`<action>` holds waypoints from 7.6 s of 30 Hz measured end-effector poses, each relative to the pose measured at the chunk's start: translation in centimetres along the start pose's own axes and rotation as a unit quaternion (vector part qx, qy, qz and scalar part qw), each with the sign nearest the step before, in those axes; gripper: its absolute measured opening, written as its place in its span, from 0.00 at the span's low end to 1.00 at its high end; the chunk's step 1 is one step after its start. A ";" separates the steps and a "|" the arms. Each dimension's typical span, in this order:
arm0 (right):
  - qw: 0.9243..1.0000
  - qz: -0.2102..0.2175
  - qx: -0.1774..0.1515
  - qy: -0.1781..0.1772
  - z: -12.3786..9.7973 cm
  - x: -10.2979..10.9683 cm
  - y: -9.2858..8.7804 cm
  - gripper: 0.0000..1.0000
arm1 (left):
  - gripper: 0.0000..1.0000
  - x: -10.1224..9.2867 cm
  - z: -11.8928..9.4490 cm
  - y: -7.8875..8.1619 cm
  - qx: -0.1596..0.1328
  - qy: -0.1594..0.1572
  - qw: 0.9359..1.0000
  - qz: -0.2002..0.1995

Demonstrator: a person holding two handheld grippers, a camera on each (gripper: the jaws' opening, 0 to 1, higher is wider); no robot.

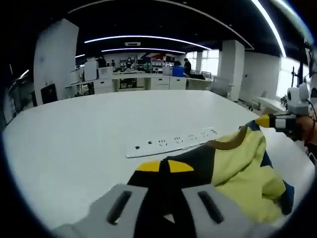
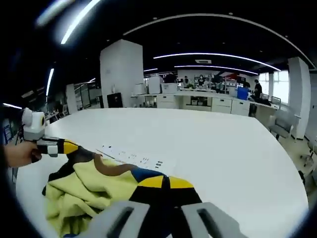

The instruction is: Fold the garment on the visible template until the final outline fits inside the template.

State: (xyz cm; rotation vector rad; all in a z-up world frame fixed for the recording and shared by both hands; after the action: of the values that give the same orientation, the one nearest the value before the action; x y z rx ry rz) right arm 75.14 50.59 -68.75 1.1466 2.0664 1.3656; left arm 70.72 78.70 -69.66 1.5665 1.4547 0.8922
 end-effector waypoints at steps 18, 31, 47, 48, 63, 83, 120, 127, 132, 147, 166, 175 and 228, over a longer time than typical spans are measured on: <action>0.994 0.003 0.112 0.014 1.6 0.2 -5.3 0.00 | 0.00 0.8 1.3 -3.4 0.082 0.016 0.996 0.039; 0.995 0.017 0.100 0.015 0.7 0.2 -4.2 0.18 | 0.35 0.7 0.0 -2.0 0.059 0.012 0.998 0.027; 0.989 -0.026 0.101 0.101 -4.0 4.6 -2.3 0.70 | 0.79 0.5 -4.4 0.3 0.013 -0.023 1.000 -0.003; 0.989 -0.027 0.102 0.104 -4.2 4.8 -2.3 0.71 | 0.81 0.4 -4.8 0.3 0.013 -0.025 1.000 -0.006; 0.977 -0.041 0.117 0.175 -9.6 9.3 -3.8 0.83 | 0.99 -0.7 -10.2 0.3 -0.002 -0.063 0.998 -0.010; 0.982 -0.025 0.154 0.106 -15.7 9.6 -8.1 0.65 | 0.98 -1.7 -17.2 -0.5 -0.020 -0.083 0.996 -0.002; 0.967 0.158 0.192 -0.056 -17.7 10.8 -14.6 0.30 | 0.88 -3.1 -23.7 -1.8 -0.028 -0.084 0.995 0.036; 0.959 0.185 0.200 -0.075 -17.3 11.3 -15.1 0.25 | 0.89 -2.9 -24.3 -2.5 -0.018 -0.083 0.996 0.032; 0.953 0.201 0.206 -0.093 -16.6 11.5 -15.0 0.21 | 0.89 -2.9 -24.5 -2.8 -0.012 -0.084 0.996 0.033; 0.953 0.169 0.215 -0.134 -16.1 11.2 -15.2 0.00 | 0.88 -2.9 -24.9 -3.5 0.002 -0.084 0.996 0.043; 0.965 0.096 0.197 -0.143 -19.5 5.2 -12.7 0.00 | 0.91 -2.3 -25.7 -3.7 0.001 -0.077 0.997 0.029; 0.962 0.073 0.209 -0.160 -20.9 0.5 -12.4 0.00 | 0.93 -2.5 -25.8 -3.6 -0.001 -0.079 0.997 0.027; 0.971 0.065 0.182 -0.141 -22.1 -5.4 -10.3 0.45 | 0.98 -3.4 -25.9 -4.3 0.011 -0.091 0.995 0.036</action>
State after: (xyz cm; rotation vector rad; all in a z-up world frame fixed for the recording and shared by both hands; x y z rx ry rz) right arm 58.47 31.97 -68.87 1.5522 2.1095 0.8284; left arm 45.30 77.79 -62.28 1.6801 1.2906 0.7552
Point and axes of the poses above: the point that each gripper's makers call its tool centre point, and the gripper's own axes: z roughly forward along the fingers, x roughly to its left, y roughly out of its top, the point moved 4 cm from there along -z, roughly backward along the fingers, and after that the axes turned 6 degrees about y, right-handed, at the moved point
